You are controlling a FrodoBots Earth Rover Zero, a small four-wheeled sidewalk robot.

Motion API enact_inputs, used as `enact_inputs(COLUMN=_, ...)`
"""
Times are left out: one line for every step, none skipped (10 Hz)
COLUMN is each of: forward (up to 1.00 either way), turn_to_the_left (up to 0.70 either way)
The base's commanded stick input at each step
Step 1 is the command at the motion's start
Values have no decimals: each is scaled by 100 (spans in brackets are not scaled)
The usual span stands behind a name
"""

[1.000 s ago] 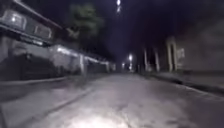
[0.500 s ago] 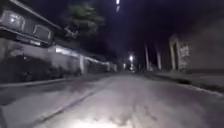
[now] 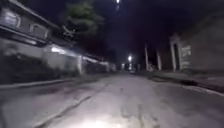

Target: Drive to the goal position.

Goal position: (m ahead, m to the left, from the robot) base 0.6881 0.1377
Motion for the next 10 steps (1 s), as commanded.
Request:
enact_inputs(forward=70, turn_to_the_left=-11)
enact_inputs(forward=70, turn_to_the_left=-1)
enact_inputs(forward=70, turn_to_the_left=0)
enact_inputs(forward=70, turn_to_the_left=0)
enact_inputs(forward=70, turn_to_the_left=0)
enact_inputs(forward=70, turn_to_the_left=0)
enact_inputs(forward=70, turn_to_the_left=0)
enact_inputs(forward=70, turn_to_the_left=0)
enact_inputs(forward=70, turn_to_the_left=0)
enact_inputs(forward=70, turn_to_the_left=0)
